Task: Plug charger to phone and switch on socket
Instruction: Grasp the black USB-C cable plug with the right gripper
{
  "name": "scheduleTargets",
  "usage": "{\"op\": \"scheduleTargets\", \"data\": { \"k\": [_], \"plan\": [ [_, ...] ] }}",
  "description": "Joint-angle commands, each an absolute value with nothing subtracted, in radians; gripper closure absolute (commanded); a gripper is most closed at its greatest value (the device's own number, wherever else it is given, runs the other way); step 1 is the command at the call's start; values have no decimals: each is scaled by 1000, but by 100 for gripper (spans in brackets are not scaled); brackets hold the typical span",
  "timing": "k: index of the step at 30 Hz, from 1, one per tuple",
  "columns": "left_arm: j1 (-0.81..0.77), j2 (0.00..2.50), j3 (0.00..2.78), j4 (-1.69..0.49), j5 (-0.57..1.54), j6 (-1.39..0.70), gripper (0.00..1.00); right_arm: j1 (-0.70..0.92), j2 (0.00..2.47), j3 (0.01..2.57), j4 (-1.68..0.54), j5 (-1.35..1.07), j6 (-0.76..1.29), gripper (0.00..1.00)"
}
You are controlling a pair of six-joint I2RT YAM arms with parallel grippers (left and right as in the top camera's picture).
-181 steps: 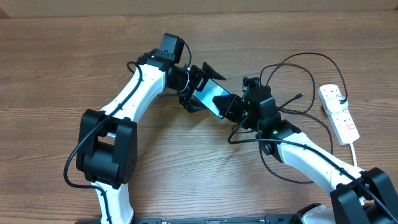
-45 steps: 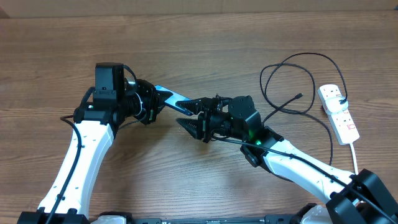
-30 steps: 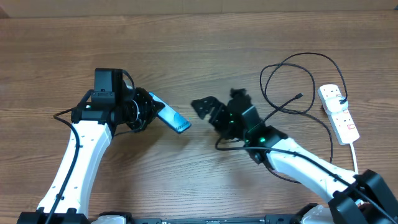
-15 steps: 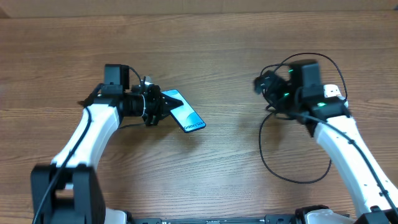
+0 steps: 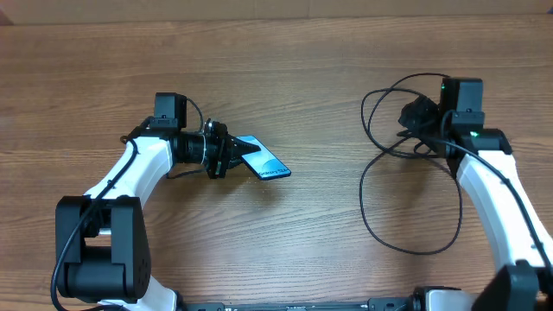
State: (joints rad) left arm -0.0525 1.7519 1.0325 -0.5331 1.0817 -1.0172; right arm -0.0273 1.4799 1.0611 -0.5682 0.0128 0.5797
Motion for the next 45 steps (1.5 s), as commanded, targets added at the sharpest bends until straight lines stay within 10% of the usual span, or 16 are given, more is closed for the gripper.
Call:
{"op": "scheduleTargets", "data": {
  "k": [1, 22, 30, 35, 45],
  "plan": [
    [-54, 1738, 1040, -526, 1142, -1036, 96, -32, 1573, 1080, -542, 81, 572, 49],
    [-54, 1738, 1040, -526, 1142, -1036, 96, -35, 1876, 1083, -442, 134, 666, 45],
    [-54, 1738, 1040, -526, 1147, -1035, 96, -34, 1929, 1082, -444, 134, 666, 64],
    [-54, 1738, 1040, -525, 1180, -983, 96, -34, 1944, 1082, -460, 121, 665, 95],
    [-53, 1739, 1040, -109, 1507, -984, 96, -41, 1832, 1269, -583, -73, 550, 96]
  ]
}}
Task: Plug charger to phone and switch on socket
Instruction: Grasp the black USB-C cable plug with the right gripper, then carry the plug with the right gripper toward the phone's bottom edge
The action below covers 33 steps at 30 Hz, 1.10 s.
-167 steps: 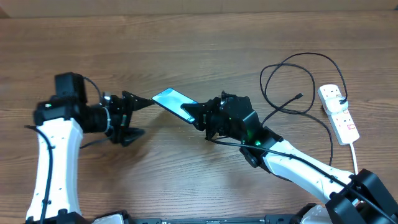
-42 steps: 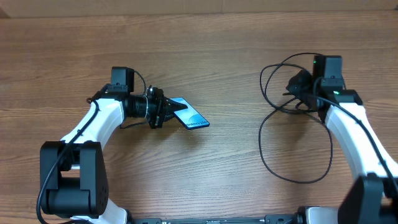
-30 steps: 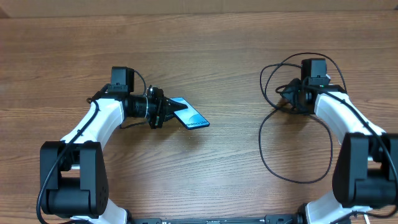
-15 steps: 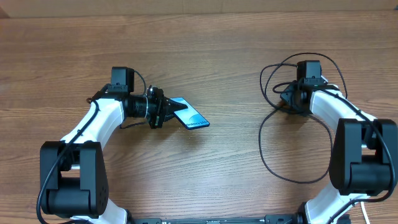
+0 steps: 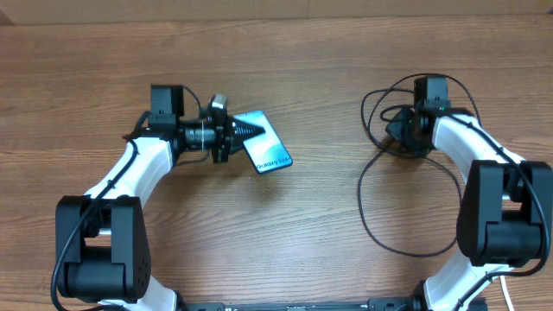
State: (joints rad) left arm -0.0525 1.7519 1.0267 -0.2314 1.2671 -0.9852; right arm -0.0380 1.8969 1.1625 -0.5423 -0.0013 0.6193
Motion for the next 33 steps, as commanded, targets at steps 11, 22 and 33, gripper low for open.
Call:
{"op": "scheduleTargets", "data": {
  "k": [11, 22, 33],
  "plan": [
    [-52, 1740, 1040, 147, 1569, -1109, 96, 18, 1567, 1377, -1128, -487, 244, 96],
    [-52, 1882, 1040, 250, 1562, -1202, 96, 288, 1552, 1374, -1413, -504, 54, 96],
    [-53, 2000, 1041, 318, 1571, -1279, 96, 513, 1552, 1373, -1250, -540, 64, 96]
  ]
}}
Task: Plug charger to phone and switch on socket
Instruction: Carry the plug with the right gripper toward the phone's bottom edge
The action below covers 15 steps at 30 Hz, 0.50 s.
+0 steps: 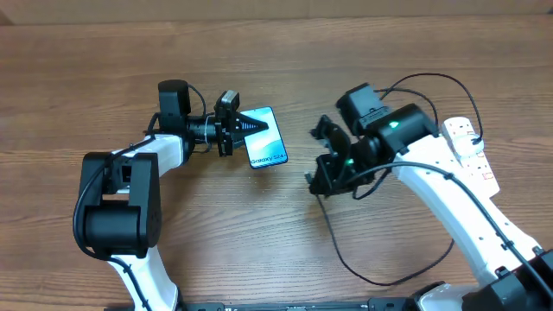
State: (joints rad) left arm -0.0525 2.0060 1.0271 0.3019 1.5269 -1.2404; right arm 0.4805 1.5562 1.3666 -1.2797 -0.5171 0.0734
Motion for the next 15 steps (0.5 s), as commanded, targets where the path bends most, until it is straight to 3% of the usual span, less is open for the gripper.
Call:
{"op": "scheduleTargets", "data": {
  "k": [1, 15],
  "plan": [
    [-53, 2000, 1041, 325, 1571, -1291, 96, 526, 1552, 1370, -1225, -537, 81, 96],
    [-53, 2000, 1041, 456, 1527, -1298, 96, 622, 1552, 1361, -1098, -488, 204, 96]
  ]
}}
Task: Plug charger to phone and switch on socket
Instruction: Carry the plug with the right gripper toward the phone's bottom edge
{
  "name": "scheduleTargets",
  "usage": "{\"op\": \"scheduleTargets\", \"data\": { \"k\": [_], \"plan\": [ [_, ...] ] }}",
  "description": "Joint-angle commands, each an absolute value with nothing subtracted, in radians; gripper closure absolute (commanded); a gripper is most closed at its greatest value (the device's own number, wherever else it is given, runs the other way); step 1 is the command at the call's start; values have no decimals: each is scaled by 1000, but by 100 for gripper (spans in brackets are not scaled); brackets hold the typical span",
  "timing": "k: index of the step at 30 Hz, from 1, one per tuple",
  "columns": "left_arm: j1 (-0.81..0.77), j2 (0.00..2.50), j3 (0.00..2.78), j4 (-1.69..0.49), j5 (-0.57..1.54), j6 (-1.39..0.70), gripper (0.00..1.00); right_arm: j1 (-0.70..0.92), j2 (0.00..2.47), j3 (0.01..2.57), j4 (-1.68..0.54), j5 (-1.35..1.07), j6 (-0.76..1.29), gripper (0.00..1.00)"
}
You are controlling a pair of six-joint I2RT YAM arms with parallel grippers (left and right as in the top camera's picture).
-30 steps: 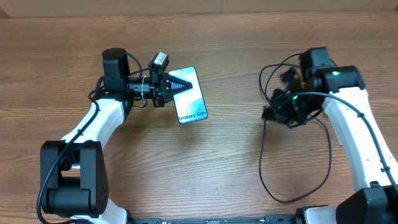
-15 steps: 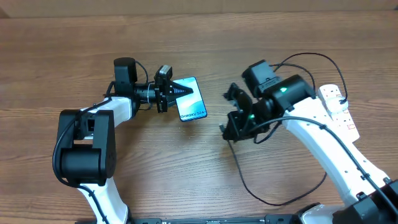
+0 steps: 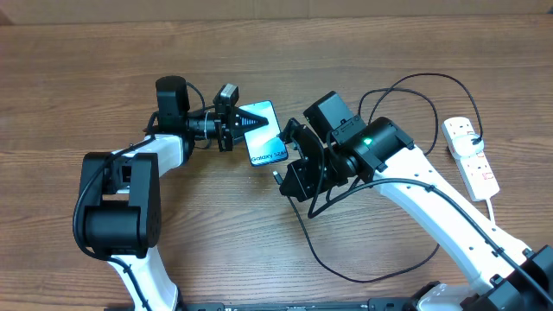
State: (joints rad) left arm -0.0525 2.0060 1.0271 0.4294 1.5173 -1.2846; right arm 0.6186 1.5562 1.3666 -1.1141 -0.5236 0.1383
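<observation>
The blue phone lies face up left of the table's middle, its label end pointing to the front. My left gripper is shut on the phone's far left edge. My right gripper sits just right of the phone's near end, shut on the charger plug, whose tip points at the phone. The black cable trails from it in loops to the white socket strip at the right. The gap between plug and phone port is small; whether they touch is unclear.
The cable loops over the table in front of and behind my right arm. The socket strip lies near the right edge. My left arm reaches in from the front left. The wooden table is bare elsewhere.
My right gripper has moved left with the plug, from mid-table to right beside the phone's near end. The phone and left gripper have barely shifted. More of the socket strip shows.
At first my left gripper held the phone tilted at centre-left while my right gripper was at the cable bundle at the far right. Then the phone was turned flatter. Later the right gripper held the cable end mid-table, and now it is beside the phone.
</observation>
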Motion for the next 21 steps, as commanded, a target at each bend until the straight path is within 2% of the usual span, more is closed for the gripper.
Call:
{"op": "scheduleTargets", "data": {
  "k": [1, 21],
  "plan": [
    [-53, 2000, 1041, 469, 1527, -1298, 96, 622, 1553, 1361, -1095, -472, 218, 96],
    [-59, 2000, 1040, 480, 1515, -1378, 96, 622, 1565, 1361, -1036, -471, 240, 96]
  ]
}}
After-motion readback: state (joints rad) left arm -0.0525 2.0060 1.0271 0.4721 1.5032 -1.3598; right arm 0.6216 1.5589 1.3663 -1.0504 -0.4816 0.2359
